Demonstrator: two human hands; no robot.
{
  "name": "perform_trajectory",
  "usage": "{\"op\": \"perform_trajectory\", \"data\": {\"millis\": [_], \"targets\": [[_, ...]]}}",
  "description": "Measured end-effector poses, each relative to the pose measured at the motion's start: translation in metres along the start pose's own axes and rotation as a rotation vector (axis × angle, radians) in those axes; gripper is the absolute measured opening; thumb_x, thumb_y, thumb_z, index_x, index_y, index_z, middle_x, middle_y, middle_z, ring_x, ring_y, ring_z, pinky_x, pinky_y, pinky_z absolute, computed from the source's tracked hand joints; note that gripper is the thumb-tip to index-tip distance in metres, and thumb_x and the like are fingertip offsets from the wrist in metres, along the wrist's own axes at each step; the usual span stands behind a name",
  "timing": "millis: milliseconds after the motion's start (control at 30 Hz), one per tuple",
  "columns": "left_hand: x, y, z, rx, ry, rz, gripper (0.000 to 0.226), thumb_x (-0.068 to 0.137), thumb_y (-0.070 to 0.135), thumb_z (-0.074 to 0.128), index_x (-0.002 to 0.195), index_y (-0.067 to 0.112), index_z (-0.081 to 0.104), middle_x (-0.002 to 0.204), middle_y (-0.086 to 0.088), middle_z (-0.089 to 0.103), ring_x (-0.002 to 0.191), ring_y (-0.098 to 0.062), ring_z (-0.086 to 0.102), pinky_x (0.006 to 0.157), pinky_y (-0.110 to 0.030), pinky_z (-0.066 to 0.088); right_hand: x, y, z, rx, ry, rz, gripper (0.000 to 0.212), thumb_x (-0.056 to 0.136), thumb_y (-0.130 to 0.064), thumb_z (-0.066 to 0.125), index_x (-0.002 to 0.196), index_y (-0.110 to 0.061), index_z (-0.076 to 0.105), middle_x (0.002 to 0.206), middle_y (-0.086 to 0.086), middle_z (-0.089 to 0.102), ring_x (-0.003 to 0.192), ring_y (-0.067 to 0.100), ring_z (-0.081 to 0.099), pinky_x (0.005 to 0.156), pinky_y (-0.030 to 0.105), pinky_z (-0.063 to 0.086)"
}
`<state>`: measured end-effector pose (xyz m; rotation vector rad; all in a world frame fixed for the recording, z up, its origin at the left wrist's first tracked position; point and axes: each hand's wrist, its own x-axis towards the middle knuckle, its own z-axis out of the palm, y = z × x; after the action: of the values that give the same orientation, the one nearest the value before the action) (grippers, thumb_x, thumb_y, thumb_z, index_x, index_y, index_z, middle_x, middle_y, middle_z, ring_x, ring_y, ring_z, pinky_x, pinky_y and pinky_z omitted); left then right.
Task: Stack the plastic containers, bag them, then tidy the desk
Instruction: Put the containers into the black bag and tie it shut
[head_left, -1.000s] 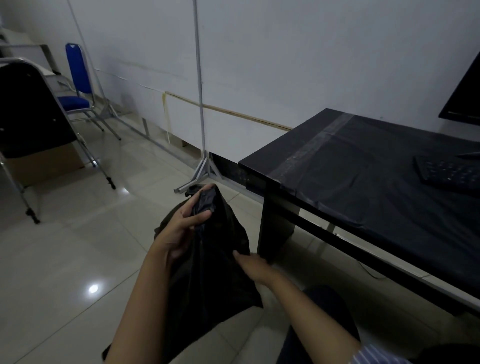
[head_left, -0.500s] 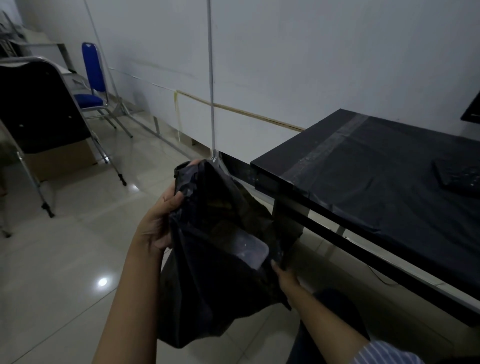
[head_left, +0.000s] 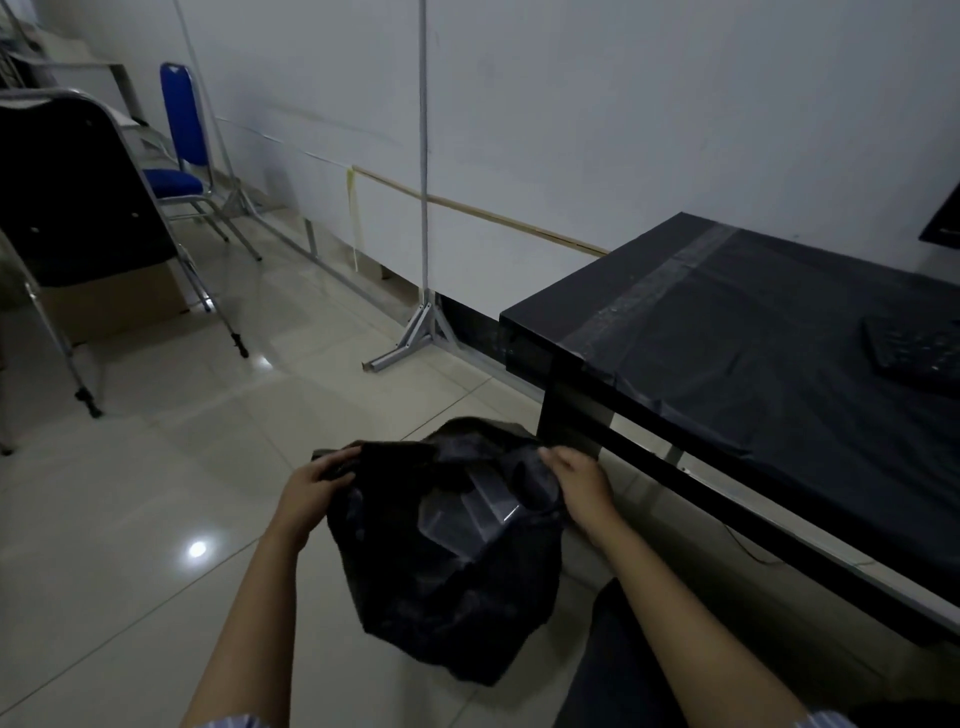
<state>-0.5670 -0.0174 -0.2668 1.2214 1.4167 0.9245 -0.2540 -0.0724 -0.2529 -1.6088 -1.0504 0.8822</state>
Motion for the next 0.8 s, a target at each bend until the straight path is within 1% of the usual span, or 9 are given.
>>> {"op": "perform_trajectory", "data": {"millis": [100, 167, 233, 333, 400, 467, 567, 667, 800], "targets": [[-0.003, -0.001, 0.012, 0.018, 0.028, 0.037, 0.03, 0.085, 0.013, 0.07, 0.115, 0.018, 0.07, 0.114, -0.004, 0.067, 0.105, -0.016, 0.062, 0.089, -0.027, 0.047, 0.001, -0.021, -0.012, 0.0, 0.118, -0.063, 0.027, 0.101, -0.022, 0.048, 0.076, -0.013, 0.054, 0.068, -0.002, 0.054, 0.063, 0.005, 0.051, 0.054, 0.011, 0.039], [-0.005, 0.007, 0.022, 0.054, 0.089, 0.119, 0.021, 0.085, 0.017, 0.07, 0.105, 0.024, 0.073, 0.109, -0.002, 0.07, 0.106, -0.015, 0.064, 0.089, -0.025, 0.047, 0.002, -0.032, -0.015, 0.031, -0.012, 0.01, 0.024, 0.101, -0.023, 0.047, 0.083, -0.009, 0.053, 0.074, 0.003, 0.057, 0.064, 0.013, 0.055, 0.052, 0.019, 0.047], [-0.007, 0.021, 0.034, 0.115, 0.093, 0.199, 0.018, 0.088, 0.017, 0.067, 0.1, 0.029, 0.073, 0.107, 0.001, 0.071, 0.106, -0.014, 0.064, 0.089, -0.021, 0.046, 0.0, -0.037, -0.012, 0.097, -0.156, 0.122, 0.017, 0.102, -0.019, 0.046, 0.091, -0.006, 0.049, 0.079, 0.011, 0.057, 0.052, 0.016, 0.06, 0.043, 0.025, 0.052], [-0.021, 0.048, 0.06, 0.17, -0.168, 0.188, 0.032, 0.081, 0.024, 0.074, 0.111, 0.033, 0.069, 0.106, 0.015, 0.068, 0.101, 0.001, 0.062, 0.079, -0.005, 0.044, -0.007, -0.045, -0.003, 0.206, -0.202, 0.202, 0.018, 0.102, -0.017, 0.046, 0.087, -0.007, 0.042, 0.082, 0.019, 0.059, 0.045, 0.018, 0.065, 0.045, 0.03, 0.057], [-0.032, 0.059, 0.078, 0.27, -0.356, 0.155, 0.059, 0.066, 0.029, 0.085, 0.121, 0.038, 0.063, 0.109, 0.019, 0.066, 0.096, 0.012, 0.058, 0.074, 0.0, 0.042, -0.011, -0.05, 0.003, 0.257, -0.26, 0.214, 0.02, 0.102, -0.017, 0.046, 0.086, -0.009, 0.037, 0.082, 0.019, 0.063, 0.05, 0.021, 0.069, 0.045, 0.03, 0.057], [-0.039, 0.061, 0.092, 0.354, -0.467, 0.164, 0.072, 0.057, 0.029, 0.09, 0.122, 0.039, 0.062, 0.108, 0.018, 0.068, 0.095, 0.012, 0.061, 0.075, 0.001, 0.042, -0.015, -0.053, 0.008, 0.27, -0.299, 0.197, 0.023, 0.102, -0.018, 0.046, 0.084, -0.011, 0.034, 0.082, 0.017, 0.067, 0.054, 0.021, 0.071, 0.043, 0.027, 0.055], [-0.043, 0.062, 0.102, 0.448, -0.503, 0.212, 0.053, 0.053, 0.027, 0.091, 0.103, 0.036, 0.072, 0.092, 0.015, 0.074, 0.086, 0.005, 0.067, 0.075, -0.01, 0.049, -0.018, -0.057, 0.006, 0.287, -0.283, 0.16, 0.02, 0.101, -0.019, 0.047, 0.088, -0.01, 0.035, 0.082, 0.014, 0.069, 0.057, 0.019, 0.072, 0.044, 0.025, 0.054], [-0.042, 0.06, 0.103, 0.433, -0.392, 0.206, 0.02, 0.065, 0.021, 0.085, 0.074, 0.036, 0.075, 0.071, 0.011, 0.072, 0.069, 0.002, 0.065, 0.069, -0.018, 0.049, -0.016, -0.057, -0.006, 0.281, -0.255, 0.157, 0.022, 0.1, -0.019, 0.05, 0.084, -0.01, 0.038, 0.078, 0.01, 0.07, 0.054, 0.018, 0.07, 0.041, 0.024, 0.052], [-0.041, 0.058, 0.09, 0.309, -0.326, 0.163, 0.019, 0.074, 0.012, 0.078, 0.067, 0.03, 0.077, 0.066, 0.008, 0.072, 0.064, 0.0, 0.065, 0.067, -0.019, 0.048, -0.016, -0.041, -0.034, 0.063, -0.218, 0.063, 0.026, 0.082, -0.034, 0.072, 0.082, -0.013, 0.057, 0.077, 0.003, 0.066, 0.05, 0.008, 0.057, 0.046, 0.022, 0.044]]}}
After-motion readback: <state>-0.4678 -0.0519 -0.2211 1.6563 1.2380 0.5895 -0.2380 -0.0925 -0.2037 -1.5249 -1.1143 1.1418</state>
